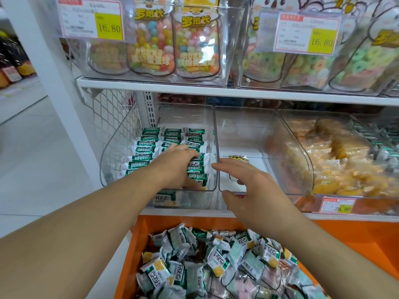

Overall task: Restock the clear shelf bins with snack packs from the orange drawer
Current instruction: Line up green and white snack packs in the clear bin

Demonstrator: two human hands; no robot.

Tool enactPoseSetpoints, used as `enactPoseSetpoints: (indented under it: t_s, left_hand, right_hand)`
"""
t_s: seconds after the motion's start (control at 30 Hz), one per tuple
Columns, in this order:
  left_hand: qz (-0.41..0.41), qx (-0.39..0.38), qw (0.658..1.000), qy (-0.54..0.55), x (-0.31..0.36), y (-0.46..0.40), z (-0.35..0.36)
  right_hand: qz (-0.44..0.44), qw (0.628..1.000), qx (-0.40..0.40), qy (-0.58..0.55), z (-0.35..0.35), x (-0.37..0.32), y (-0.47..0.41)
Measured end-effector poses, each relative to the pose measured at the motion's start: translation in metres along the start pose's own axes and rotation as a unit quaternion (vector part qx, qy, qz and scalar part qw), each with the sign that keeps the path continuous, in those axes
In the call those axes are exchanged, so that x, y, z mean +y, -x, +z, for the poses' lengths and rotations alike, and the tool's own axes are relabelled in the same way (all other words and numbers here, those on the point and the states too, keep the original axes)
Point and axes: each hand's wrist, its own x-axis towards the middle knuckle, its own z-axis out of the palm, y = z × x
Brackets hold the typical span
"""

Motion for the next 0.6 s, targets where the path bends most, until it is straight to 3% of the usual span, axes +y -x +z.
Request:
enactPoseSetpoints:
  t_s: [0.17,0.43,0.53,0.6]
  left_hand:
    - [-0.021,0.013,0.995,0.094,0.002,0.022,-0.011]
    - [0.037,0.207,0.951,0.227,0.041,0.103,-0.002]
    - [0.026,0.191,0.928,0.318,0.06,0.134,0.028]
    - [0.006,0.139,0.93,0.34,0.068,0.148,0.059]
  right_hand:
    - [0.011,0.999,0.006,-0.03,-0.009,-0.001,0.01]
    - [0.058,0.994,0.011,-0.092,-0.025,0.002,0.047]
    - [0.071,0.994,-0.025,-0.079,-0.022,0.011,0.066]
    - [0.095,0.991,-0.066,-0.063,-0.01,0.022,0.081]
